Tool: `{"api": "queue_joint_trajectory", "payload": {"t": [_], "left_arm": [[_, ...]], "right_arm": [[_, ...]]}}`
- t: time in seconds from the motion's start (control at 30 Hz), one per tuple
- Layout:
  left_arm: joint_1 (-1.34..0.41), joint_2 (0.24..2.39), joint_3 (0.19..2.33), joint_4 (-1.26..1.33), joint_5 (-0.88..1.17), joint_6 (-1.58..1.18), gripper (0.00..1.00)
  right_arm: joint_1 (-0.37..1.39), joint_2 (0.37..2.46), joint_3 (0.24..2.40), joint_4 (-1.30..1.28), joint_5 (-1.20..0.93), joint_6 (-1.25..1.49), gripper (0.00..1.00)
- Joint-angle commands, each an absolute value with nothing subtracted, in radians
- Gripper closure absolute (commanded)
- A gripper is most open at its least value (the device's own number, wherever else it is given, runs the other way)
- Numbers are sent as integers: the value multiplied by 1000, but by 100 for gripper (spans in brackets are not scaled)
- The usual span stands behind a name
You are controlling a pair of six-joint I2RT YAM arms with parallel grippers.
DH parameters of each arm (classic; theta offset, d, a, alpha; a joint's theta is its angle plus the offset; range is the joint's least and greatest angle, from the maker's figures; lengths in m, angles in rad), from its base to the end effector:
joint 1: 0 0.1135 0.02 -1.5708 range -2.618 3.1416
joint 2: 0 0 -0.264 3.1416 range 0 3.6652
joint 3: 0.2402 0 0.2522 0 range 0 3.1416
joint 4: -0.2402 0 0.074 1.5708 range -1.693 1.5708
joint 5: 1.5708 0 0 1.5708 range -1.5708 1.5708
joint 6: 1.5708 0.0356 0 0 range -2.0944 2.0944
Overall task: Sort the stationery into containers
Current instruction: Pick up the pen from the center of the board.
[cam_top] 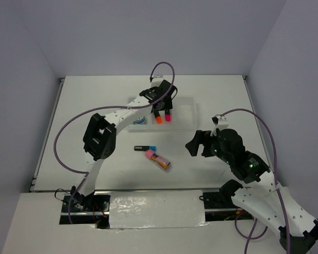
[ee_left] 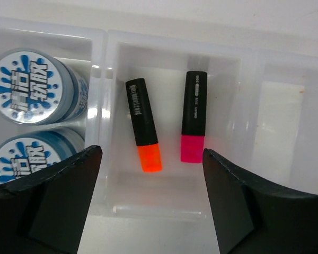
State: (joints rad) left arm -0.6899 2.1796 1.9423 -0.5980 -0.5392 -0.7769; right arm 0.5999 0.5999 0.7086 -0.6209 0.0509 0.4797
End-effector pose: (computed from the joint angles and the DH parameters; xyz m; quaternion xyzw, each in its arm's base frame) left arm 0.3921 -0.2999 0.2533 -0.1348 0.8944 -0.0473 0.4238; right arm 0.1121 0.0745 0.2951 -0.0390 0.8621 0.2406 0.4443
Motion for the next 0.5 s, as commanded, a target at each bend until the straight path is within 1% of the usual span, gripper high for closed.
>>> {"api": "queue_joint_trajectory", "payload": {"t": [0.0, 0.03, 0.07, 0.1, 0.17, 0.2, 0.27, 0.3, 0.37, 0.4, 0.47], "left_arm": [[-692, 2028, 1942, -603, -574, -762, 10], [-692, 1972, 1916, -607, -577, -776, 10], [-693, 1935, 1832, -621, -586, -799, 10], [-695, 1848, 1778, -627, -594, -831, 10], [-695, 1754, 1653, -637, -624, -975, 10], [-695, 1665, 1537, -681, -655, -1032, 11], [-695, 1590, 1383, -741, -692, -1263, 13], [-695, 1527, 1338, -794, -702, -1416, 18], [-696, 1488, 1238, -827, -706, -1559, 21], [-696, 1479, 1224, -865, -692, -1645, 22], [-696, 1499, 1238, -928, -672, -1719, 22]], "right_arm": [[606, 604, 719, -566, 20, 469, 0], [606, 604, 716, -558, 17, 469, 0], [606, 604, 713, -555, 15, 469, 0], [606, 604, 710, -543, 15, 474, 0], [607, 606, 693, -528, 9, 482, 0], [606, 609, 687, -511, 6, 488, 0], [609, 615, 669, -496, -20, 502, 0], [607, 621, 664, -482, -28, 503, 0], [611, 626, 661, -477, -43, 515, 0], [611, 624, 661, -477, -48, 517, 0], [611, 611, 664, -480, -52, 525, 0]]}}
